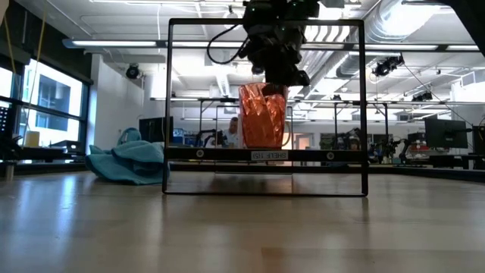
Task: Stack small to large cups/mugs on shelf
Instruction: Put the red cup on the shelf, then put the yellow cup on the shelf
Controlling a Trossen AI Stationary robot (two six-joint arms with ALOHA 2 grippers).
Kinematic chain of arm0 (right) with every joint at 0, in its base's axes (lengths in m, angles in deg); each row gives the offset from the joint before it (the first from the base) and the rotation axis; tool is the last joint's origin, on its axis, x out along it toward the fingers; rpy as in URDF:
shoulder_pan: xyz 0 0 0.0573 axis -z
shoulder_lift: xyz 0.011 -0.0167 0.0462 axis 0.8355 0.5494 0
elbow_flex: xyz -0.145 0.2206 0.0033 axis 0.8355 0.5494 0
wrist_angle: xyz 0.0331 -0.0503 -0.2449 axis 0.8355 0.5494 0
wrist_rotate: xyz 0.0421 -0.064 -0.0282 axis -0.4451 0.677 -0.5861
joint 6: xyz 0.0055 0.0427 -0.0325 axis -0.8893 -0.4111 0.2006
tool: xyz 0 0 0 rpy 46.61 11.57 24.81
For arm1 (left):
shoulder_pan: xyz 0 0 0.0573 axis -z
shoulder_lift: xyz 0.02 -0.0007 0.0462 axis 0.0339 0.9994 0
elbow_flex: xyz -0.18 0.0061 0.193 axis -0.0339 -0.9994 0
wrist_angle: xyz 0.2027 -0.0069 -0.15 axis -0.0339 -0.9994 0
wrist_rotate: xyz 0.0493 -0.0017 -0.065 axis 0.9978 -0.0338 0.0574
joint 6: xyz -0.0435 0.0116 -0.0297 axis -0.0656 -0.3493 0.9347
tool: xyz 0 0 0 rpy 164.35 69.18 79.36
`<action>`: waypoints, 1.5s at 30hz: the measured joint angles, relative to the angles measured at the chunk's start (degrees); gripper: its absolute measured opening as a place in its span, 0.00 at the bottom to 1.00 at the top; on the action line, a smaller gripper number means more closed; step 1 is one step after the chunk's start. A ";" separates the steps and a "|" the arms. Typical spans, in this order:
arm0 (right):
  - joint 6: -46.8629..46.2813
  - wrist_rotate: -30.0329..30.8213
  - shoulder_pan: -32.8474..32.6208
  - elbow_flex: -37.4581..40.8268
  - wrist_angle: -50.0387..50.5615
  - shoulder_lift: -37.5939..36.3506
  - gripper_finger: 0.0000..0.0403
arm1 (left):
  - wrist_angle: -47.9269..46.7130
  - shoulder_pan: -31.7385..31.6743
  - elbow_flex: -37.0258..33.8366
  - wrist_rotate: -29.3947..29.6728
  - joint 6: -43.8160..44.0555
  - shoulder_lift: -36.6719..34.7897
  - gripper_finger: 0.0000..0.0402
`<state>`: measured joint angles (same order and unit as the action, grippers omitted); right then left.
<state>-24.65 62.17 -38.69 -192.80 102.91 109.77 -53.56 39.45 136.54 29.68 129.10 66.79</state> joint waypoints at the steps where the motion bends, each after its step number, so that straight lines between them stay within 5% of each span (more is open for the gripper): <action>1: 0.03 -0.01 -0.03 -0.35 0.10 -0.09 0.25 | 0.00 -0.01 0.00 0.09 0.00 0.00 0.37; 17: 1.48 0.46 -0.31 -10.65 5.86 -0.26 0.31 | 0.00 -0.12 0.00 -0.26 -0.20 0.00 0.37; 32: 17.61 -10.91 -7.71 -31.38 18.92 -0.29 0.31 | 0.00 0.29 0.00 -14.55 -5.11 0.00 0.37; 36: 21.55 -17.00 -10.25 -28.63 13.06 -4.16 0.31 | 0.01 0.76 -0.57 -15.30 -6.21 -0.09 0.37; 45: 26.02 -17.84 -15.23 -28.36 9.42 -10.82 0.31 | 0.00 1.55 -12.64 -17.74 -2.39 -4.64 0.37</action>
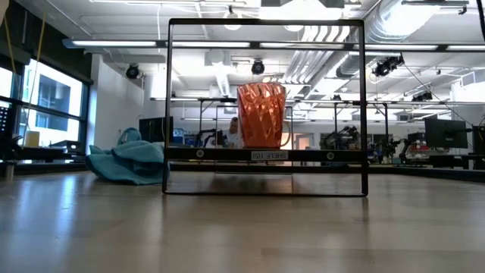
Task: Stack small to large cups/mugs on shelf
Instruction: Put the yellow cup on the shelf
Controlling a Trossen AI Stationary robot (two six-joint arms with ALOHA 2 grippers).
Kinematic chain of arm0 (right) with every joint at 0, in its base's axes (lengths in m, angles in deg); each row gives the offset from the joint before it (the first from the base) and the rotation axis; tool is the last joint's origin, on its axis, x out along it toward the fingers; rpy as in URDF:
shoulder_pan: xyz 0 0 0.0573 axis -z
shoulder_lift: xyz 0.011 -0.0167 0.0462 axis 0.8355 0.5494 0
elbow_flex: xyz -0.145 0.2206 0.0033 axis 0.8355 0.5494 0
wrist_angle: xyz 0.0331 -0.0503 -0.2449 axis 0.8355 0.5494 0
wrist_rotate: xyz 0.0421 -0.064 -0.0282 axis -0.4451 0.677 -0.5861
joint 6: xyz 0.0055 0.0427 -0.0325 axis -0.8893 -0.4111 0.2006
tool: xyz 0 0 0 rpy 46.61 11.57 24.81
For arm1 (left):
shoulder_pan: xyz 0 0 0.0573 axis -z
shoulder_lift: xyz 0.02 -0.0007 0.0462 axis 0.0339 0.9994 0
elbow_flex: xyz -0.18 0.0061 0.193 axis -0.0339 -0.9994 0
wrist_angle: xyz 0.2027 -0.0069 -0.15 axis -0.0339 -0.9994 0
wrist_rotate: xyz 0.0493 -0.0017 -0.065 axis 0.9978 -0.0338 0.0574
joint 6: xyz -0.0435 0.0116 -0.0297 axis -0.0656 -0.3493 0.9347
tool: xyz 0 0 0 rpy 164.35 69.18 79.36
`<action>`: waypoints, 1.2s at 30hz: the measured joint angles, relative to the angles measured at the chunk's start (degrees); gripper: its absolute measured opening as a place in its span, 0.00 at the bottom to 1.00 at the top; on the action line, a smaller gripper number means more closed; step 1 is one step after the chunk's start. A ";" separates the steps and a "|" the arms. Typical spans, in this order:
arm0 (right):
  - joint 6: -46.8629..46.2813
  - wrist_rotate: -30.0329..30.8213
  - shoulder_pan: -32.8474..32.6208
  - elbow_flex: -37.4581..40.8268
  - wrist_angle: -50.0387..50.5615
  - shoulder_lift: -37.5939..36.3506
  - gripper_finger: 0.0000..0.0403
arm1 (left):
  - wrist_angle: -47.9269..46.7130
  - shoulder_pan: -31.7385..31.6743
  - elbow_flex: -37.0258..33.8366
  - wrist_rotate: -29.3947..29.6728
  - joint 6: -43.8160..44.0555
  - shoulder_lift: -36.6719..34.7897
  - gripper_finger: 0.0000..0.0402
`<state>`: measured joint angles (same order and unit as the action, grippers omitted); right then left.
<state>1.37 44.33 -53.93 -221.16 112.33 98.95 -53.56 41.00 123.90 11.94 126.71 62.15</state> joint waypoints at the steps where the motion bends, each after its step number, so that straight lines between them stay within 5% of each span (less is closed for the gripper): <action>1: 0.00 0.00 -0.49 0.00 -0.59 -0.78 0.31 | 0.01 -0.06 -2.02 -1.05 1.19 -0.91 0.37; 12: 2.83 -1.86 -4.93 0.02 -8.87 -8.66 0.31 | 1.49 -0.03 -19.73 -11.25 9.95 -9.56 0.37; 19: 6.38 -3.15 -8.79 0.02 -16.69 -13.67 0.31 | 9.38 -0.12 -23.72 -13.14 9.99 -11.00 0.37; 36: 11.73 0.26 -14.45 0.02 -16.38 -20.68 0.31 | 20.43 -0.18 -33.20 -14.05 18.32 -10.98 0.37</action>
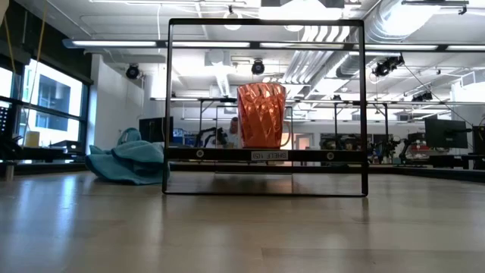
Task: Stack small to large cups/mugs on shelf
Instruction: Put the yellow cup on the shelf
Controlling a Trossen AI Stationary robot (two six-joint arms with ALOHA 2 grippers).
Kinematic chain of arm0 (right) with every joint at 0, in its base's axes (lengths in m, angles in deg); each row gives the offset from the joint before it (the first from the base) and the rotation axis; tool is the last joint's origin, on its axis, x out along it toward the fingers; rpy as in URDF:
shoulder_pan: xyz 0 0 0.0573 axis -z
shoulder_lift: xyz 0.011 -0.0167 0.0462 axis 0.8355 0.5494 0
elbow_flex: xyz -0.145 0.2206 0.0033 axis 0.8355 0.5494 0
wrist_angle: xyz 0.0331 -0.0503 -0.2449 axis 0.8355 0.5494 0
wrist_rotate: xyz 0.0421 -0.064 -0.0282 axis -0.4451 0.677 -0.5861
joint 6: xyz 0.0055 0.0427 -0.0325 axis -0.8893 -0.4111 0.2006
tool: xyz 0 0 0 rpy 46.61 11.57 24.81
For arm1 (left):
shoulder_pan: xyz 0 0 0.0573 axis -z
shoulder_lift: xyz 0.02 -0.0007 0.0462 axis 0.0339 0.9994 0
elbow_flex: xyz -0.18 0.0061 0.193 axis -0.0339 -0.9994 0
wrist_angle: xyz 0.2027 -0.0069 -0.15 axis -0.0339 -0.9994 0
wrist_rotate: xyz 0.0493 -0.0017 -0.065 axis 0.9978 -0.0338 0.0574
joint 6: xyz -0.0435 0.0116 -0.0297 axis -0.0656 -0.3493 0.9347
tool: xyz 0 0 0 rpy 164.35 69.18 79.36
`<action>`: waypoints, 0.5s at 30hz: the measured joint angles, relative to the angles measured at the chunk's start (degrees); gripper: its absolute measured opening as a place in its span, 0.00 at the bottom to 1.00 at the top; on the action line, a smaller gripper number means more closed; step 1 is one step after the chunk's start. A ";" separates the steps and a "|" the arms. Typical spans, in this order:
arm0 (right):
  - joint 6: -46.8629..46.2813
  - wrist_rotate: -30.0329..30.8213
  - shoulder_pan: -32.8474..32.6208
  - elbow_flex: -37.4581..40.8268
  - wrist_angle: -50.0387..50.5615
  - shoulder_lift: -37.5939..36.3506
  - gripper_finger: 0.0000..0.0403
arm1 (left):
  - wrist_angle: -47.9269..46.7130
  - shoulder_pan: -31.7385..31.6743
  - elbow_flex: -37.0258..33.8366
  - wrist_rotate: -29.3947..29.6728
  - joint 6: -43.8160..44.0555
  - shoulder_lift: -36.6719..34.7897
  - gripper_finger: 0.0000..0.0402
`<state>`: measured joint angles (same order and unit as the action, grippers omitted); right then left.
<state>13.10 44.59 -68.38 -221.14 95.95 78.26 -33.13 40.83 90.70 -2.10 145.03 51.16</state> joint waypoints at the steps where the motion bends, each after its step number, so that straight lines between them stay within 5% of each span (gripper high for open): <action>1: -0.02 1.12 0.00 0.00 0.60 -0.31 0.31 | 0.24 0.02 -0.40 0.06 0.66 0.00 0.37; 15: -1.28 10.11 0.02 0.02 4.39 -2.96 0.31 | 6.12 -0.02 -6.85 0.10 9.76 0.02 0.37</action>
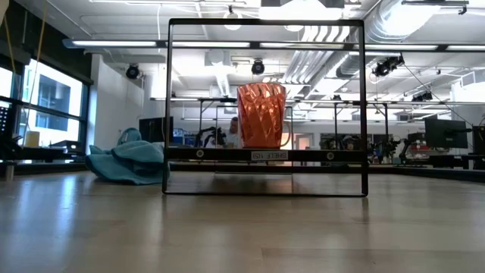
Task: Stack small to large cups/mugs on shelf
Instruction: Put the yellow cup on the shelf
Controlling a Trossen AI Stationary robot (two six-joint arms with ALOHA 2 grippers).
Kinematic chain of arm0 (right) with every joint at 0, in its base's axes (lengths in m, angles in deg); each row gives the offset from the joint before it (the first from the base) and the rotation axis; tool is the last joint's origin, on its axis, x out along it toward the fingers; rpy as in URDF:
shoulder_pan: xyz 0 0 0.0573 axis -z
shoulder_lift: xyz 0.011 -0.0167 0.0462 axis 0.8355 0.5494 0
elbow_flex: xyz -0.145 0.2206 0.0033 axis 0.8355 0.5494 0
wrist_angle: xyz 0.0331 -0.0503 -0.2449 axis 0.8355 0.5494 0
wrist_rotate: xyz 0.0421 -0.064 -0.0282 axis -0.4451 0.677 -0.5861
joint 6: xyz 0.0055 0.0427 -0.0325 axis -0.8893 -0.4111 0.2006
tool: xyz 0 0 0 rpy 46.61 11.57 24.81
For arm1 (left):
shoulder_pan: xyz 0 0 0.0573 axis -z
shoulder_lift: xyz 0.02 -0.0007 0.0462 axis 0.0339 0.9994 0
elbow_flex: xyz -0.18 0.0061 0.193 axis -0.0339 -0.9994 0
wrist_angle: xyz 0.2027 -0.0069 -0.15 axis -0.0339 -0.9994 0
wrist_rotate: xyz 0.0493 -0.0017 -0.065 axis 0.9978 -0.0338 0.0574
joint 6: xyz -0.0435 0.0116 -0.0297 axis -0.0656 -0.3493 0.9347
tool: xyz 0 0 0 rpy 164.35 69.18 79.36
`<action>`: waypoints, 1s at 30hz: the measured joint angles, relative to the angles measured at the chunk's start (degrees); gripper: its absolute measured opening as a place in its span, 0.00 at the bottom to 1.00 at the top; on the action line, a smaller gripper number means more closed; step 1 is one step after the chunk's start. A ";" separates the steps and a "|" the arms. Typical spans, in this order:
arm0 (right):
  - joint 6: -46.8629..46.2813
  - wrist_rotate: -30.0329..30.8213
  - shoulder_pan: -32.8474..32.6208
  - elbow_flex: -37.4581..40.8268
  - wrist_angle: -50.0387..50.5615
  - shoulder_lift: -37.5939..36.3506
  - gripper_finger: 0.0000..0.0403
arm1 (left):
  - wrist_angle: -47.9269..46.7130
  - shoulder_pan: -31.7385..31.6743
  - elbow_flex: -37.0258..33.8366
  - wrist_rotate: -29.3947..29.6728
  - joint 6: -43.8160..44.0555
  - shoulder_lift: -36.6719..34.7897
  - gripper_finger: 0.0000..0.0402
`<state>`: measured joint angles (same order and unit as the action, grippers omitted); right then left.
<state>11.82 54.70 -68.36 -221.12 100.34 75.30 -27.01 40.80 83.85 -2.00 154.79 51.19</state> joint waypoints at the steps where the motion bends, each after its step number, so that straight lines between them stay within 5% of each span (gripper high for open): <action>1: 0.00 -0.01 0.00 0.00 0.00 -0.24 0.31 | 0.28 0.00 -0.54 -0.02 0.69 0.00 0.37; 10: -0.14 0.01 0.00 0.00 0.16 -1.38 0.31 | 2.07 0.00 -3.72 -1.49 4.73 0.07 0.33; 17: -0.15 1.04 0.00 0.00 1.92 -1.46 0.31 | 2.18 -0.02 -3.72 -1.04 5.29 0.07 0.03; 30: -0.08 1.13 0.00 0.00 4.00 -1.46 0.31 | 1.81 -3.97 0.39 -3.73 -0.60 -0.77 0.01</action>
<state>11.73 55.83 -68.36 -221.12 104.34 73.84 -25.20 36.84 84.24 -5.73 154.18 50.42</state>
